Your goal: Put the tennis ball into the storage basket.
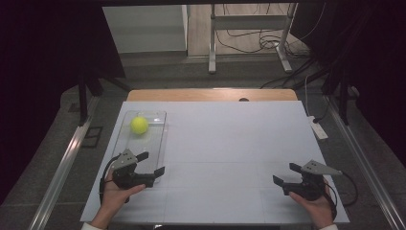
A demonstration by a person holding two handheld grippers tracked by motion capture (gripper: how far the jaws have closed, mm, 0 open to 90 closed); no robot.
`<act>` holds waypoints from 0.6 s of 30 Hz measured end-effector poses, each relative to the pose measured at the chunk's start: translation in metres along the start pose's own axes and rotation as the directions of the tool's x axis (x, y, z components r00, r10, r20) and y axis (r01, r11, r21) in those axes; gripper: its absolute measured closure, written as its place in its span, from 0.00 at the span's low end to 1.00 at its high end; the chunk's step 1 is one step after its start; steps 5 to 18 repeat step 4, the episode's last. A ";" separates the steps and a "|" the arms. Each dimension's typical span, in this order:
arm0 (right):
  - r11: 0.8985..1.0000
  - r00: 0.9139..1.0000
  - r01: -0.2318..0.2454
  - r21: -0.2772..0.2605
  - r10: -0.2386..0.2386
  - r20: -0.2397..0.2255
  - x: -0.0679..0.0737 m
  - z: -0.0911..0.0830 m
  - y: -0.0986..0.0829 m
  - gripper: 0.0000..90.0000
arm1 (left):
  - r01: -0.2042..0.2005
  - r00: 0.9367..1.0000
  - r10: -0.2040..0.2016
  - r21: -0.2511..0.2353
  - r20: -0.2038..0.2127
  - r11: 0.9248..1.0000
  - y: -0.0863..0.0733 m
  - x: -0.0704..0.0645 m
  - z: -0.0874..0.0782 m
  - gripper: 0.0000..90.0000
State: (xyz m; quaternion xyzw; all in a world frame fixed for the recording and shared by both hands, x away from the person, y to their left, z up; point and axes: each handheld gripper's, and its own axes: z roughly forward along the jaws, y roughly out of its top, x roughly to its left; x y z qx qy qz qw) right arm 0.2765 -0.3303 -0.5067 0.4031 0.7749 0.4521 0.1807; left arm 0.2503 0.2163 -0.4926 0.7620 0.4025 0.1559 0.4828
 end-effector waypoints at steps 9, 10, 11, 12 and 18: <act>1.000 1.000 -0.001 -0.006 0.001 0.002 -0.001 -0.001 0.000 0.14 | -0.004 1.000 0.004 0.004 0.007 1.000 0.000 -0.001 0.002 0.15; 1.000 1.000 -0.001 -0.006 0.001 0.002 -0.001 -0.001 0.000 0.14 | -0.004 1.000 0.004 0.004 0.007 1.000 0.000 -0.001 0.002 0.15; 1.000 1.000 -0.001 -0.006 0.001 0.002 -0.001 -0.001 0.000 0.14 | -0.004 1.000 0.004 0.004 0.007 1.000 0.000 -0.001 0.002 0.15; 1.000 1.000 -0.001 -0.006 0.001 0.002 -0.001 -0.001 0.000 0.14 | -0.004 1.000 0.004 0.004 0.007 1.000 0.000 -0.001 0.002 0.15; 1.000 1.000 -0.001 -0.006 0.001 0.002 -0.001 -0.001 0.000 0.14 | -0.004 1.000 0.004 0.004 0.007 1.000 0.000 -0.001 0.002 0.15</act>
